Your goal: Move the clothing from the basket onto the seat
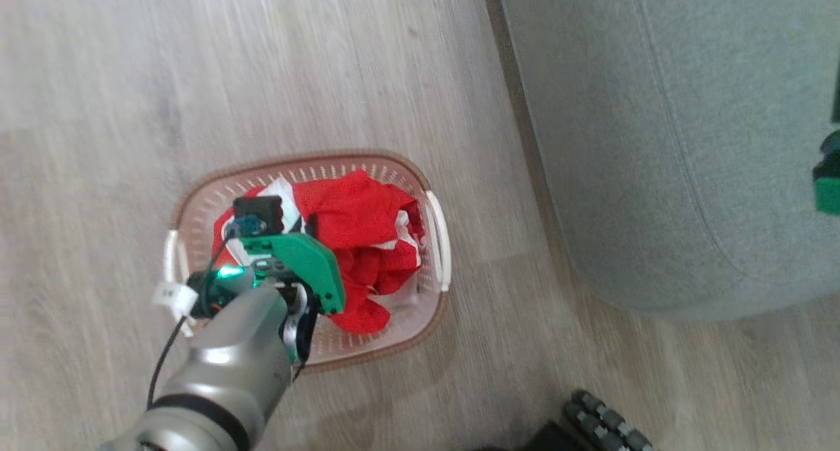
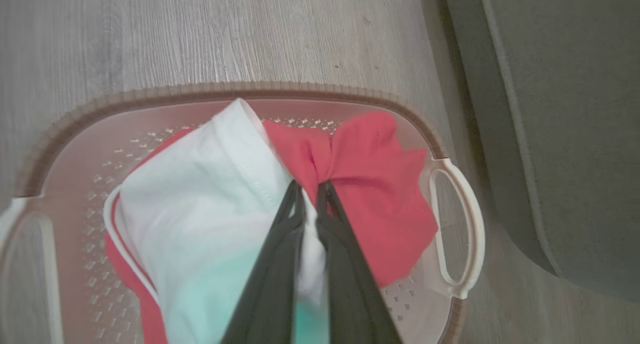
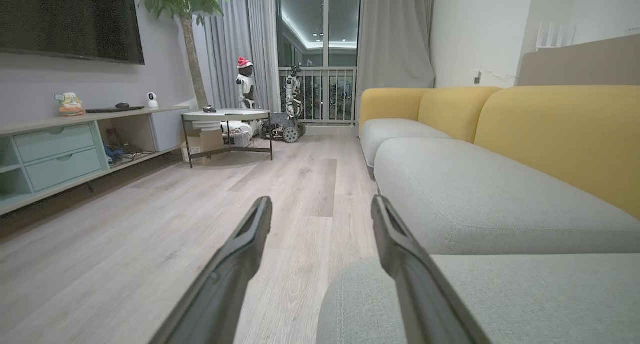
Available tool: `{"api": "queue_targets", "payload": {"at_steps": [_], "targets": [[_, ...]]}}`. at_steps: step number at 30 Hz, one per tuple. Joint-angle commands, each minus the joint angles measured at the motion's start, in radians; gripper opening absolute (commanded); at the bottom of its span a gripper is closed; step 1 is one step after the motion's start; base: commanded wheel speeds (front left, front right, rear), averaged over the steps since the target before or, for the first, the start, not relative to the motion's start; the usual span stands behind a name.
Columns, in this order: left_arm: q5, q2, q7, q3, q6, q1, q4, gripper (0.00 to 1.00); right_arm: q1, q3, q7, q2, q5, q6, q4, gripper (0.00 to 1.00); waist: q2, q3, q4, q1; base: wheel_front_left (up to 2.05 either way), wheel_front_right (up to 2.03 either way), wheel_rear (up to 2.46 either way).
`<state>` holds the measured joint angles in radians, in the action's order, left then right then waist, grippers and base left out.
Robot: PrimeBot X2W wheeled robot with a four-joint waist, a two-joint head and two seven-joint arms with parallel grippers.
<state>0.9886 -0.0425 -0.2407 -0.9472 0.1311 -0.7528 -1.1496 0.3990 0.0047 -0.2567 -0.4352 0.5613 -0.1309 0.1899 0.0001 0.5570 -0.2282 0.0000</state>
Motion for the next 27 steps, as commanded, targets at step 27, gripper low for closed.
{"api": "queue_targets", "payload": {"at_steps": [27], "targets": [[-0.411, -0.075, -0.021, 0.263, -0.002, 0.238, 0.624, 0.0, -0.264, 0.107, -0.005, 0.071, -0.1, 0.0, -0.055, 1.0, -0.0001, -0.468, 0.177, 0.0, 0.0, 0.0, 0.0]]}}
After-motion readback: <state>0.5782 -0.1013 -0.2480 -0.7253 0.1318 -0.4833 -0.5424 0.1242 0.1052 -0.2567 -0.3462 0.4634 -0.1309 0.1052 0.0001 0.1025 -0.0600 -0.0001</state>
